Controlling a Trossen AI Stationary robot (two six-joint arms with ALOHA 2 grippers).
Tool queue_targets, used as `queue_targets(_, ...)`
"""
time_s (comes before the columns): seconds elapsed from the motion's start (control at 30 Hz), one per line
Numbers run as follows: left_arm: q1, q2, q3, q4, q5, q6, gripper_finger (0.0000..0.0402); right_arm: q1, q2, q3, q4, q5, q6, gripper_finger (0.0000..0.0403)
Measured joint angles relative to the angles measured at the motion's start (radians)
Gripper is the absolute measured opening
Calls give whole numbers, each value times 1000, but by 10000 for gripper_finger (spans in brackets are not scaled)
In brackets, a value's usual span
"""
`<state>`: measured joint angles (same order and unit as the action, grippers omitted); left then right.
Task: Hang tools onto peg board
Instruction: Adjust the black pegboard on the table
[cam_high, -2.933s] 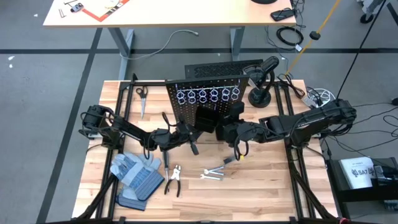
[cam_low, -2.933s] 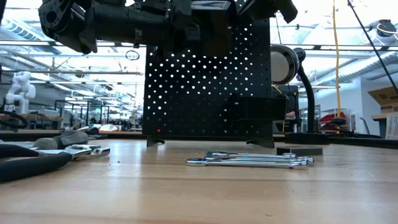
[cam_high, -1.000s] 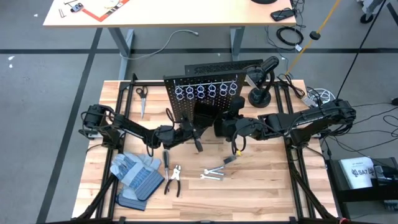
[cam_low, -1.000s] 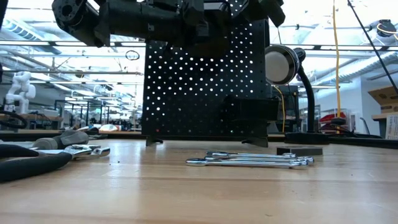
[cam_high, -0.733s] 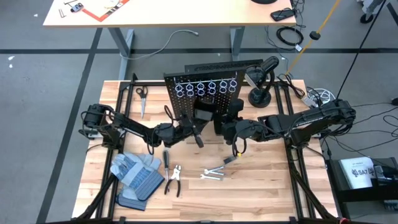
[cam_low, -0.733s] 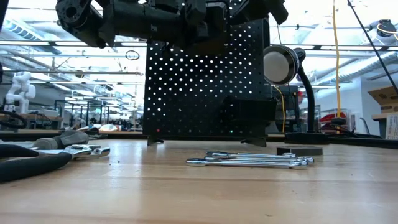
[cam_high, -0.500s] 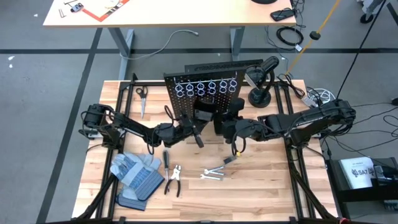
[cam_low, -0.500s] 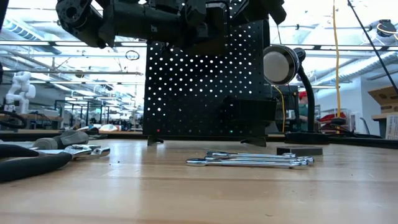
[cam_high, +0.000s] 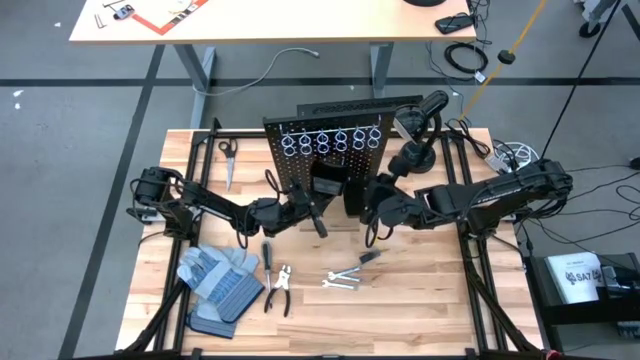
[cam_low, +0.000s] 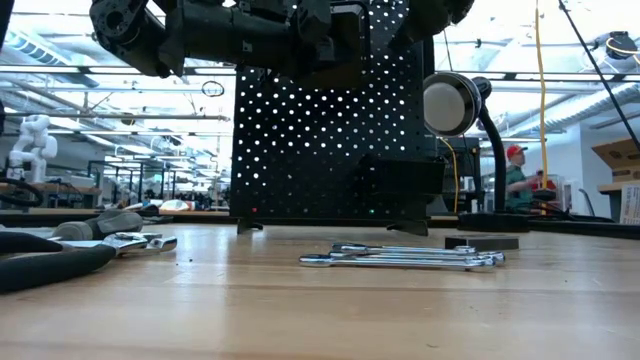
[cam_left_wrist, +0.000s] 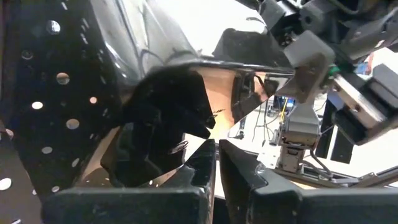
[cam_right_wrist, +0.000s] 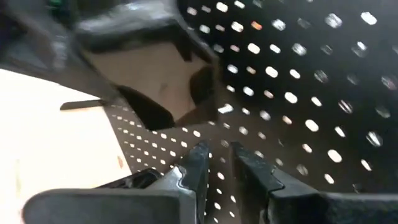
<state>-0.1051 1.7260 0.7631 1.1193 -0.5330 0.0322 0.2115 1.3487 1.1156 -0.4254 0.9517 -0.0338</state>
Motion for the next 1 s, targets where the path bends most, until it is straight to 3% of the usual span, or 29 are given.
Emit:
queue_targets(0.17, 0, 0, 0, -3, 0, 0, 31, 0, -18, 0, -81, 50, 143, 77)
queue_targets(0.33, 0, 0, 0, -3, 0, 0, 31, 8, -74, -16, -211, 110, 318, 126)
queue_targets(0.57, -1, 0, -1, -3, 1, 0, 31, 39, -315, -191, -207, 172, 415, 189)
queue_targets(0.67, -1, 0, -1, -3, 1, 0, 31, 35, -451, -296, -106, 105, 320, 199)
queue_targets(0.8, -1, 0, -1, -3, 1, 0, 31, -24, -608, -404, 89, -76, 142, 201)
queue_targets(1.0, -1, 0, -1, -3, 1, 0, 31, -163, -668, -439, 183, -295, 4, 201)
